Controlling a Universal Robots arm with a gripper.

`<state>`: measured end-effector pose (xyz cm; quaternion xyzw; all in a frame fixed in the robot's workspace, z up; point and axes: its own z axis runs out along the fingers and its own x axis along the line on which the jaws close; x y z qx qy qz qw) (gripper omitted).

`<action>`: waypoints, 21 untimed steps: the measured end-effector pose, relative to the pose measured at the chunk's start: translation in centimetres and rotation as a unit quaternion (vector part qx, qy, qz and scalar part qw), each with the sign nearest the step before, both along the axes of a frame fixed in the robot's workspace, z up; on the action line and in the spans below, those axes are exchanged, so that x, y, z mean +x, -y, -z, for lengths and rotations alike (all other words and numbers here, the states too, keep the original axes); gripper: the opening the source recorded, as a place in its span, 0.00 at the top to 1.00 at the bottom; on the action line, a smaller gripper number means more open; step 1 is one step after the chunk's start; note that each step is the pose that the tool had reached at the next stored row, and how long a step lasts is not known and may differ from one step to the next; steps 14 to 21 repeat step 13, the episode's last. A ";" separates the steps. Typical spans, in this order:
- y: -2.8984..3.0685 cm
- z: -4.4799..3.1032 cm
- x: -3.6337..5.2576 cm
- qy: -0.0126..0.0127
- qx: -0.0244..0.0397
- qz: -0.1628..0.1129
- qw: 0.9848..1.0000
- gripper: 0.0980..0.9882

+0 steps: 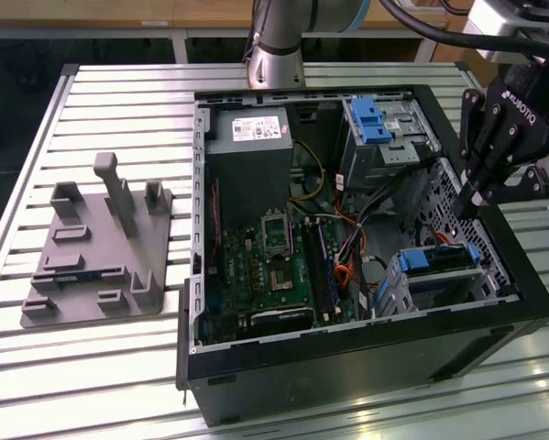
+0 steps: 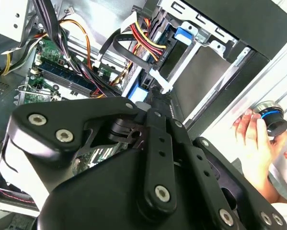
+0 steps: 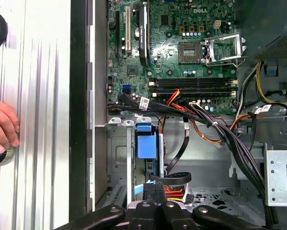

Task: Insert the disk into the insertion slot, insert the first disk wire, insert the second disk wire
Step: 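Insert the second disk wire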

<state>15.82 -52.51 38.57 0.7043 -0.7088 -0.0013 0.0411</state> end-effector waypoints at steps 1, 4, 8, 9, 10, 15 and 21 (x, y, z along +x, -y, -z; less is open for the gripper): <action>0.00 -0.01 0.00 0.000 0.000 0.000 1.000 0.99; 0.00 -0.03 0.00 0.000 0.000 0.000 1.000 0.99; 0.00 -0.07 0.00 0.000 0.000 0.000 1.000 0.99; 0.00 -0.08 0.00 0.000 0.000 0.000 1.000 0.99; 0.00 -0.09 0.00 0.000 0.000 0.000 1.000 0.99; 0.00 -0.12 0.00 0.000 0.000 0.000 1.000 0.99; 0.00 -0.12 0.00 0.000 0.000 0.000 1.000 0.99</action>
